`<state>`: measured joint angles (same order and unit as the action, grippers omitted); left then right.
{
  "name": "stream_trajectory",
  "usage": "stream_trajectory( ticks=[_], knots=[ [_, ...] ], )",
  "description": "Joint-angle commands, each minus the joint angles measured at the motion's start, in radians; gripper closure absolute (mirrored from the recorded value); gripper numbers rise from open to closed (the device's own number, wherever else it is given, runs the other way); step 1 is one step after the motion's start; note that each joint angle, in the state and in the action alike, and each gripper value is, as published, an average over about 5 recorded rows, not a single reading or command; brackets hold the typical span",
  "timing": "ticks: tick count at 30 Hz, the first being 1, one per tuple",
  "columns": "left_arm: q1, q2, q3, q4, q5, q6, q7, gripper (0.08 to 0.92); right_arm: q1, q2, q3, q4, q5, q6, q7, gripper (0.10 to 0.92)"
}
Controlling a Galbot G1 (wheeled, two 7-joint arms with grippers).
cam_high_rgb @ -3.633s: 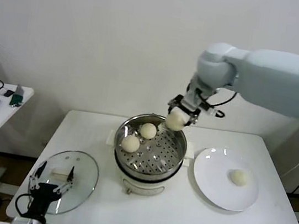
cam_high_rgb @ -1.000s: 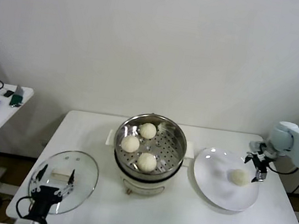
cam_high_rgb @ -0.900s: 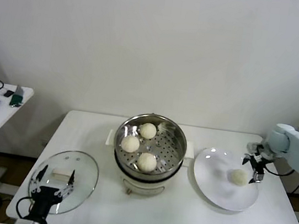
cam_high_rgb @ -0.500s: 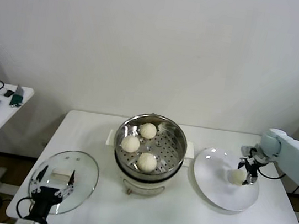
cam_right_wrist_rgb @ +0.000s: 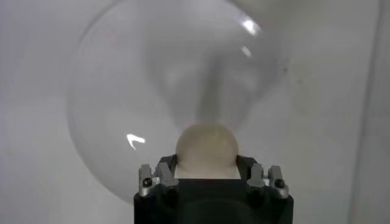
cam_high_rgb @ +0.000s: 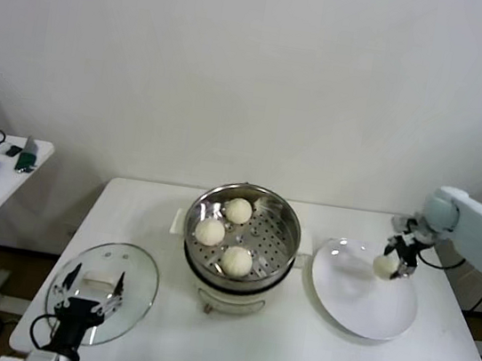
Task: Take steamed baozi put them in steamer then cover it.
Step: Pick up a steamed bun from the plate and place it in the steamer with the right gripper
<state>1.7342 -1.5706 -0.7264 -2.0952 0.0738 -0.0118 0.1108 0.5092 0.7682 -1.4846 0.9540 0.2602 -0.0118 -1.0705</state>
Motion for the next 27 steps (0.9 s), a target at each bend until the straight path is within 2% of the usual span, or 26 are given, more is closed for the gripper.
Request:
stream_trajectory(
  ticks=[1, 6, 12, 18, 27],
  knots=[
    [0.0, 0.003, 0.009, -0.008, -0.003, 0.003, 0.003, 0.177, 0.61, 0.099, -0.378, 0.264, 0.354, -0.03, -0.042, 0.364],
    [-0.001, 0.006, 0.012, -0.015, -0.009, 0.002, 0.005, 0.177, 0.727, 0.183, -0.385, 0.416, 0.502, -0.105, -0.018, 0.364],
    [-0.008, 0.008, 0.011, -0.016, -0.015, 0.003, 0.007, 0.177, 0.658, 0.276, -0.263, 0.517, 0.565, -0.205, 0.05, 0.364],
    [-0.011, 0.007, 0.005, -0.014, -0.021, 0.004, 0.009, 0.177, 0.477, 0.351, -0.212, 0.532, 0.509, -0.256, 0.136, 0.364],
    [-0.014, 0.004, -0.018, -0.014, -0.031, 0.008, 0.01, 0.177, 0.251, 0.405, -0.198, 0.418, 0.354, -0.273, 0.197, 0.364]
  ],
)
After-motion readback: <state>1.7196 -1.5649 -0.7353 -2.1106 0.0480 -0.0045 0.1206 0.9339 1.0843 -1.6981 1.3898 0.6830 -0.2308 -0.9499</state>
